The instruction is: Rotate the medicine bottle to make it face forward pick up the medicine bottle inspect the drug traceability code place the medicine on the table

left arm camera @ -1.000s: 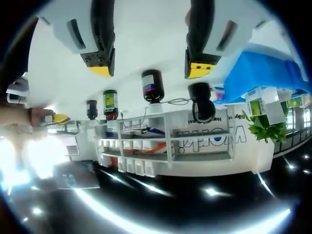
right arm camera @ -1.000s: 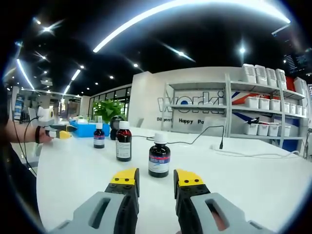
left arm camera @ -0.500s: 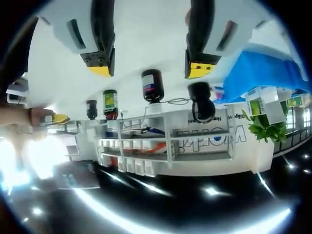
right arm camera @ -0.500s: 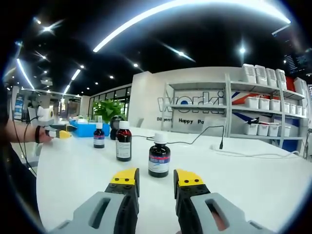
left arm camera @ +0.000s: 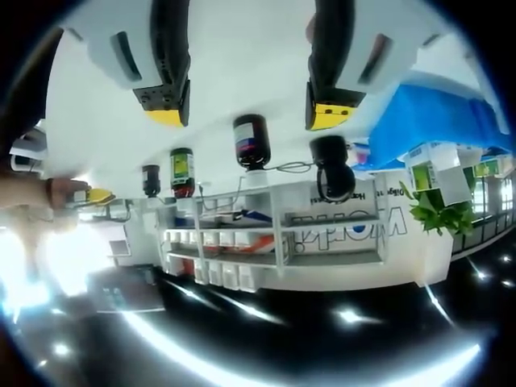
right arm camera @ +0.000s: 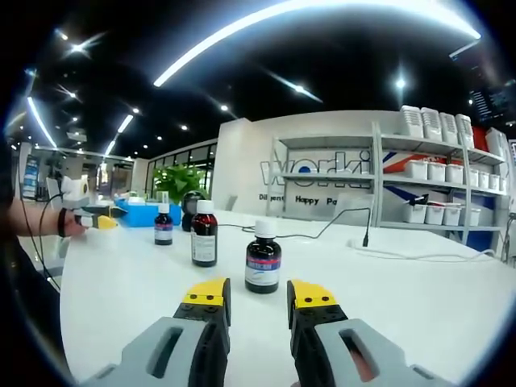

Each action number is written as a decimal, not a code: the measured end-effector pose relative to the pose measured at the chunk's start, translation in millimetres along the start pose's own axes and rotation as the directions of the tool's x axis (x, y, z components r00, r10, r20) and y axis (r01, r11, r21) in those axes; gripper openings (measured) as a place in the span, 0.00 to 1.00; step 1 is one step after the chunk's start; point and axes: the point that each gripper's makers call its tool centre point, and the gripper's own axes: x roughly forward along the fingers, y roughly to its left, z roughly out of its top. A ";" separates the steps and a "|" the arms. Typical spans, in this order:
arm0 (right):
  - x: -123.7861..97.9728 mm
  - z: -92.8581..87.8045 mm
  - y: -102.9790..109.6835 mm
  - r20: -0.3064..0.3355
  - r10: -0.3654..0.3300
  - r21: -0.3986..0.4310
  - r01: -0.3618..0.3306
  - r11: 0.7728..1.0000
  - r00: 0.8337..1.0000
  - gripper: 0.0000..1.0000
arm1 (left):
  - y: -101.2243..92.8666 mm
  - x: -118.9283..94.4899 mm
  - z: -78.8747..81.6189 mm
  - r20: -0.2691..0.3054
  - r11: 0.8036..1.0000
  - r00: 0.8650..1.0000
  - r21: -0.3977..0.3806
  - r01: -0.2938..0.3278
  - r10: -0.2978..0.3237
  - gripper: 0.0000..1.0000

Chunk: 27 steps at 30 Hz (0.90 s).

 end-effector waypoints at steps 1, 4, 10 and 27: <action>0.0 0.0 0.0 0.000 0.000 0.000 0.000 1.000 1.000 0.24 | -0.1 0.0 0.0 0.000 1.000 1.000 0.000 0.000 0.000 0.48; -0.1 0.2 -0.2 0.001 0.000 0.001 0.000 1.000 1.000 0.24 | -0.1 0.2 0.0 0.000 1.000 1.000 -0.004 0.001 -0.001 0.48; 0.1 -0.3 -1.3 -0.001 -0.005 0.006 0.005 1.000 1.000 0.24 | -1.1 0.3 0.0 -0.002 1.000 1.000 -0.003 0.002 -0.002 0.48; -0.3 0.0 -0.7 0.000 -0.003 0.006 0.003 1.000 1.000 0.24 | -0.3 0.9 -1.1 -0.003 1.000 1.000 -0.002 0.003 -0.003 0.48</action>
